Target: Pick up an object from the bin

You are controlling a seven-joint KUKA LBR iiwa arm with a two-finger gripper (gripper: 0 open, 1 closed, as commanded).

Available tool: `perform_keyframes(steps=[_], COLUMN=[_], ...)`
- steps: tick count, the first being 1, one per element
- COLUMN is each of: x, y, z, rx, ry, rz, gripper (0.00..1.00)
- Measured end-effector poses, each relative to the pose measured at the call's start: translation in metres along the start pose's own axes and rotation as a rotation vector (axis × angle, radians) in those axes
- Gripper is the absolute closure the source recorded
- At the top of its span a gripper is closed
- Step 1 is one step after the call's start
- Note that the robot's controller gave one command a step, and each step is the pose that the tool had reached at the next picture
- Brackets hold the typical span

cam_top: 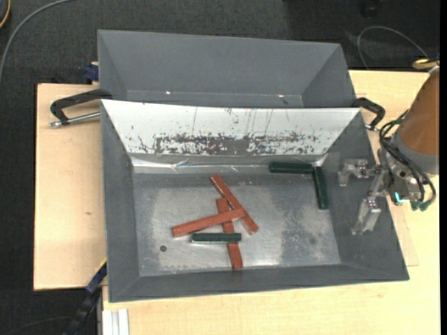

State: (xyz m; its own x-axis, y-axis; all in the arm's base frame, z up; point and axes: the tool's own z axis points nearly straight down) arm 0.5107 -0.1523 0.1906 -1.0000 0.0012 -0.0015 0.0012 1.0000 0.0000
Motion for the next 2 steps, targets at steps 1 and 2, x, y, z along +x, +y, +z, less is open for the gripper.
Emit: perform_keyframes(steps=[1,2], x=[0.018,-0.025], y=[0.071,0.140], z=[0.100,0.055], rx=[-0.006,-0.004], ry=[0.008,-0.011], rz=[-0.102,-0.114], gripper=[0.00,0.00])
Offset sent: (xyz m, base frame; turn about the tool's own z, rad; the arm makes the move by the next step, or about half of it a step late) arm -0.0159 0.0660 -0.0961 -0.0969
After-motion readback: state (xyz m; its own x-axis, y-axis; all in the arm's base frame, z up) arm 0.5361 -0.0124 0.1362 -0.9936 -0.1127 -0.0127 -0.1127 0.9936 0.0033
